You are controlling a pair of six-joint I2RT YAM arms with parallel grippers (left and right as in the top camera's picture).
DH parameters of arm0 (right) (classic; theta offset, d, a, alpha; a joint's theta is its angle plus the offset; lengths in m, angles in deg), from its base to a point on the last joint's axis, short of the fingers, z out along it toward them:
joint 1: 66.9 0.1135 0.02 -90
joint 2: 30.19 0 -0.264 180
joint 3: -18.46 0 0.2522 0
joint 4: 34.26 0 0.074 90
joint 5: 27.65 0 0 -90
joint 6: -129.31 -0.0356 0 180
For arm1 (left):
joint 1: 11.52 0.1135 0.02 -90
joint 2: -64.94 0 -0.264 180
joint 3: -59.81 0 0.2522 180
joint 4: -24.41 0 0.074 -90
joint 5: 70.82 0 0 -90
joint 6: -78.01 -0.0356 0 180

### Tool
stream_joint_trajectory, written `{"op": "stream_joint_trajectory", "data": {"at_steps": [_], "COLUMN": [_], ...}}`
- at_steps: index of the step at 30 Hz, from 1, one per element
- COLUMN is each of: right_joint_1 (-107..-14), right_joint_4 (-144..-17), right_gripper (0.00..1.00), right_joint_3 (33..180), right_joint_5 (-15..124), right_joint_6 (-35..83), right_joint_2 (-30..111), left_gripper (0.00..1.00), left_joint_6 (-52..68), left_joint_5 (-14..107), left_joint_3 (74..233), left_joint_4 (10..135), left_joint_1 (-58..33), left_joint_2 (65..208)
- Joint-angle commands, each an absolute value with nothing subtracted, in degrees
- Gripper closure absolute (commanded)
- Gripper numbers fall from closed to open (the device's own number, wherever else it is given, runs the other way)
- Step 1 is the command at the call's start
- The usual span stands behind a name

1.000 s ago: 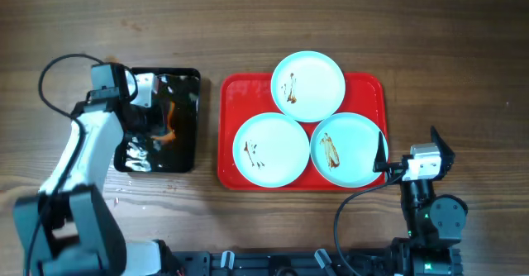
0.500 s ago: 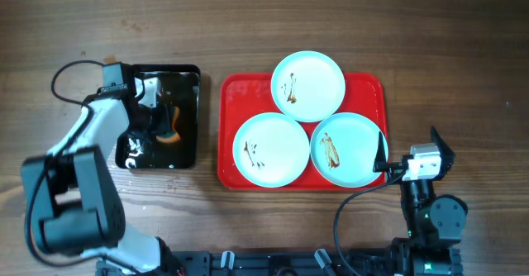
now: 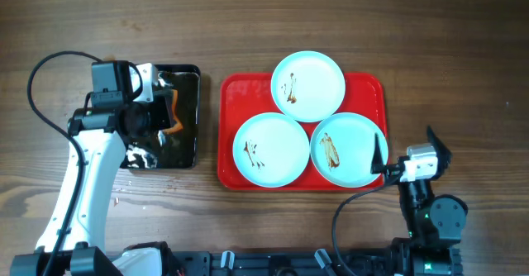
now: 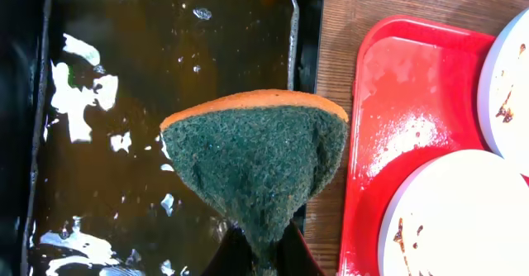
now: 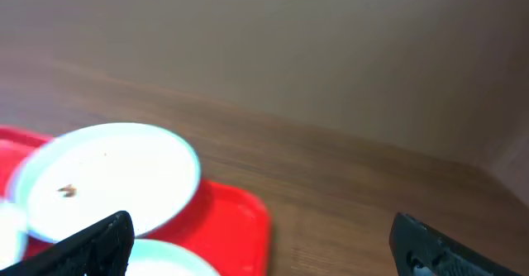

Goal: Clean dirty plates on tray and stack at the side

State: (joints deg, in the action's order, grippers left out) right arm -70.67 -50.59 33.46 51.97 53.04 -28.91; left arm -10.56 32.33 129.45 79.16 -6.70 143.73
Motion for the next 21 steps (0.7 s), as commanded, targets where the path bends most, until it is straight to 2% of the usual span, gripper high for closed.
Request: {"op": "stream_joint_trajectory", "data": {"at_steps": [1, 6, 12, 14, 18, 21], "right_joint_1": [-70.50, -70.50, -70.50, -70.48, -70.02, -63.79], "right_joint_4": [-58.57, -73.34, -84.51, -87.55, -89.78, -91.03], "right_gripper": [0.00, 0.00, 0.00, 0.00, 0.00, 0.00], "right_joint_3": [39.86, 55.60, 70.33, 72.52, 72.65, 72.65], "right_joint_5": [43.32, 36.02, 18.18, 16.39, 15.54, 16.50], "right_joint_6": [47.10, 45.94, 30.07, 31.23, 38.01, 38.97], "right_joint_2": [-28.10, -12.12, 21.47, 30.61, 36.99, 36.18], "left_gripper": [0.96, 0.96, 0.96, 0.96, 0.96, 0.96], "left_joint_6": [-10.01, -10.03, -12.85, -17.20, -18.66, -18.62], "left_joint_5": [32.17, 33.11, 35.08, 35.21, 35.25, 35.23], "left_joint_3": [129.54, 129.54, 134.87, 137.50, 138.11, 138.11], "left_joint_4": [78.85, 78.85, 80.93, 83.38, 84.73, 84.03], "left_joint_1": [-6.92, -6.92, -9.76, -12.97, -20.47, -25.80], "left_joint_2": [142.39, 142.39, 142.28, 142.28, 142.65, 143.51]}}
